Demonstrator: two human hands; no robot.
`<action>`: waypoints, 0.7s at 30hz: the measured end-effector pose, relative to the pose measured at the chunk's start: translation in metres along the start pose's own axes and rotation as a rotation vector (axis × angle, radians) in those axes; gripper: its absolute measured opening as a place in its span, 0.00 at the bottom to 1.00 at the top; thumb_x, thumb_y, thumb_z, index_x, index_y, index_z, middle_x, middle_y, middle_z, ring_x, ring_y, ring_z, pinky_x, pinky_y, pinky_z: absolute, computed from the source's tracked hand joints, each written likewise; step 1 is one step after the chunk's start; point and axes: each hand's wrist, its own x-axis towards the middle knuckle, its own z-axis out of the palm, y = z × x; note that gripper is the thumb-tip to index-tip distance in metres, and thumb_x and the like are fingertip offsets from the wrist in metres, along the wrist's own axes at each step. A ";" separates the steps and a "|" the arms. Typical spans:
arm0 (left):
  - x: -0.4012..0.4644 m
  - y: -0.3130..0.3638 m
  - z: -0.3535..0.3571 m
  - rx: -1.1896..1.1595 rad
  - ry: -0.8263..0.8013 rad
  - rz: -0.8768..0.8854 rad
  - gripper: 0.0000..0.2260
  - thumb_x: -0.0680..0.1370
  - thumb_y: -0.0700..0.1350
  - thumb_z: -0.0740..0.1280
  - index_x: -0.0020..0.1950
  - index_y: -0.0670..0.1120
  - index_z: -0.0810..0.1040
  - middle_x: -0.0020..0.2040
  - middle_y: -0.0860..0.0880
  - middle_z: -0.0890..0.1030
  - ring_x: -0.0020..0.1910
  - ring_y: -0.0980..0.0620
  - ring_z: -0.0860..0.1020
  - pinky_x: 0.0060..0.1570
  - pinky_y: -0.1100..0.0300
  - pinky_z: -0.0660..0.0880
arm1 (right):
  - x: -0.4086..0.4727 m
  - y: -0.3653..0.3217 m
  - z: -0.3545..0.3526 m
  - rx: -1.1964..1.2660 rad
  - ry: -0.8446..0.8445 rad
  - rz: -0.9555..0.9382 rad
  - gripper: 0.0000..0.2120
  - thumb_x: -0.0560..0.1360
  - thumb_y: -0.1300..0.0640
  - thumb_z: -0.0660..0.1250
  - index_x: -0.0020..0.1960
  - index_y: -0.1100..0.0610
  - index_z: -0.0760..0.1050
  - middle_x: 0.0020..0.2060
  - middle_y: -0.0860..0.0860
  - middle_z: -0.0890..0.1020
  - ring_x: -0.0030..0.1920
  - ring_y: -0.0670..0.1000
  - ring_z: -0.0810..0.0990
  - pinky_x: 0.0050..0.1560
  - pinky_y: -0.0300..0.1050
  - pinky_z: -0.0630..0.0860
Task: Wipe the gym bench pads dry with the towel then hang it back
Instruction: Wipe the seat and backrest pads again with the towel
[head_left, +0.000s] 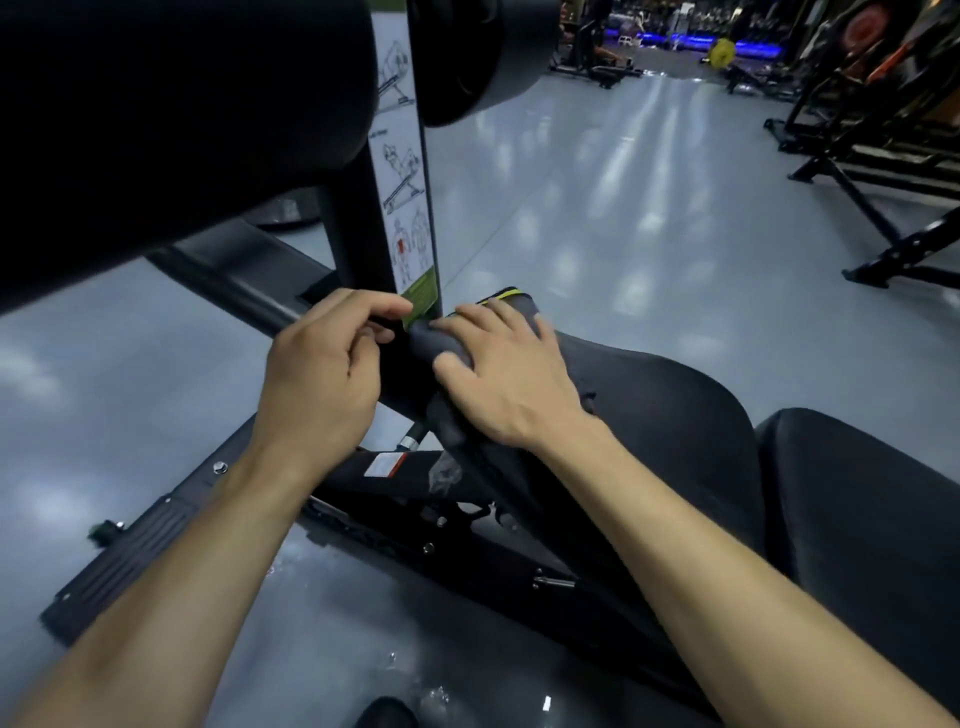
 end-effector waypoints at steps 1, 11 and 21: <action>0.000 0.001 0.000 -0.001 0.007 0.004 0.18 0.78 0.31 0.60 0.58 0.48 0.82 0.52 0.54 0.82 0.49 0.60 0.82 0.51 0.73 0.72 | -0.025 -0.008 0.005 -0.046 0.025 -0.100 0.27 0.74 0.41 0.50 0.70 0.43 0.72 0.75 0.45 0.69 0.78 0.51 0.58 0.77 0.65 0.50; -0.017 0.004 -0.018 -0.030 0.099 -0.049 0.17 0.80 0.32 0.59 0.59 0.49 0.82 0.52 0.56 0.83 0.49 0.61 0.82 0.52 0.60 0.80 | -0.051 -0.014 0.023 -0.219 0.017 -0.298 0.25 0.71 0.41 0.55 0.64 0.44 0.78 0.74 0.45 0.70 0.80 0.51 0.56 0.78 0.65 0.49; -0.034 0.034 -0.029 -0.063 0.046 -0.073 0.18 0.79 0.31 0.59 0.56 0.48 0.83 0.51 0.55 0.82 0.47 0.57 0.82 0.52 0.57 0.79 | -0.086 -0.005 0.018 -0.332 -0.002 -0.087 0.36 0.73 0.35 0.53 0.80 0.42 0.56 0.82 0.50 0.55 0.81 0.59 0.54 0.75 0.70 0.53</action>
